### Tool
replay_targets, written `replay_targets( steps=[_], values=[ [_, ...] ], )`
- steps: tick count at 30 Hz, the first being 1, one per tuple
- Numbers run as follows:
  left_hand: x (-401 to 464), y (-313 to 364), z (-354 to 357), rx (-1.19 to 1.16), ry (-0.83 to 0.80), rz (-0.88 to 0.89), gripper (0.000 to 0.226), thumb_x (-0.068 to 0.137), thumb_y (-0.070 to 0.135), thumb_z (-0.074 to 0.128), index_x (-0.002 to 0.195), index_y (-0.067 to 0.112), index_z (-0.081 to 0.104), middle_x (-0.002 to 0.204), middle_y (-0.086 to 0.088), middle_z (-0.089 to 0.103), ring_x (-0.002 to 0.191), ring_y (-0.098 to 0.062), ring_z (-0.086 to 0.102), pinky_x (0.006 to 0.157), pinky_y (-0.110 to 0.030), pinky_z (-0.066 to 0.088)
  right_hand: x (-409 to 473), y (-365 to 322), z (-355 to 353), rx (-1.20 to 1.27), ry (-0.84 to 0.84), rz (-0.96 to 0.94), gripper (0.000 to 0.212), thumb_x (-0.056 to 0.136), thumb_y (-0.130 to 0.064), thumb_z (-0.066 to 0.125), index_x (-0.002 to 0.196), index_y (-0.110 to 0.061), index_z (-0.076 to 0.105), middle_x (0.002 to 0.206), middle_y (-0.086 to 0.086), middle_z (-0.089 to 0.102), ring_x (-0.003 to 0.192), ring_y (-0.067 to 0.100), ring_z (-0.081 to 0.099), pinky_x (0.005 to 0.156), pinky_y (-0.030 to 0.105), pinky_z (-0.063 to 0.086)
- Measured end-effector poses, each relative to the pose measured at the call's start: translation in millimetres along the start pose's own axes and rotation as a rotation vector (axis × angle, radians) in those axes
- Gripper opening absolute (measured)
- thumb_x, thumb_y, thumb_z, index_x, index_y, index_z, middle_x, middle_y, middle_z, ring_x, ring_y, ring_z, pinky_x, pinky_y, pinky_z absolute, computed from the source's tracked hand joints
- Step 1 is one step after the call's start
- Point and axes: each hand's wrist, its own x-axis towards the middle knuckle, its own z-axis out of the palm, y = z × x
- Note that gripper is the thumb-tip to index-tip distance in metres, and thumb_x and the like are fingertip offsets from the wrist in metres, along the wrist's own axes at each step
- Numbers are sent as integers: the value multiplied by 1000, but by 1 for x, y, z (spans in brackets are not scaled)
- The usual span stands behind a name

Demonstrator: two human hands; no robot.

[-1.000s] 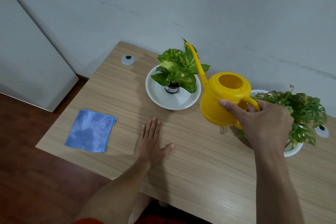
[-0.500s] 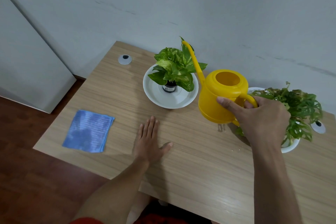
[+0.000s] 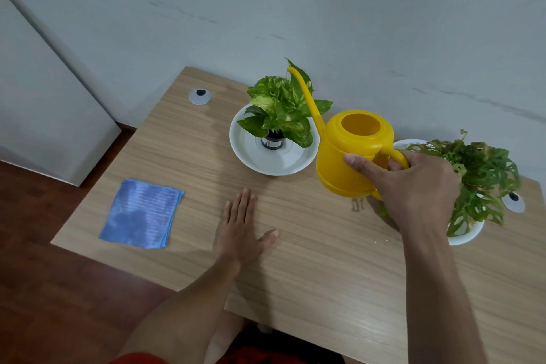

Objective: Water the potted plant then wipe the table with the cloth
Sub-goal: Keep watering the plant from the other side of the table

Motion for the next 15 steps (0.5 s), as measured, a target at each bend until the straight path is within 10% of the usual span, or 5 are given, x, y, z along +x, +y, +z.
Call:
replay_targets(
  steps=[15],
  values=[
    [1,-2,5,-16,20,3,111,83,88,26,161,13,-1,169,-4,-10,155,-17,-14,127,-43,-2,0,-7,2,-5,-9,-10,60,51,-80,65,48,-24,45,49,-20,45,48,-4,42,48,20,23]
  ],
)
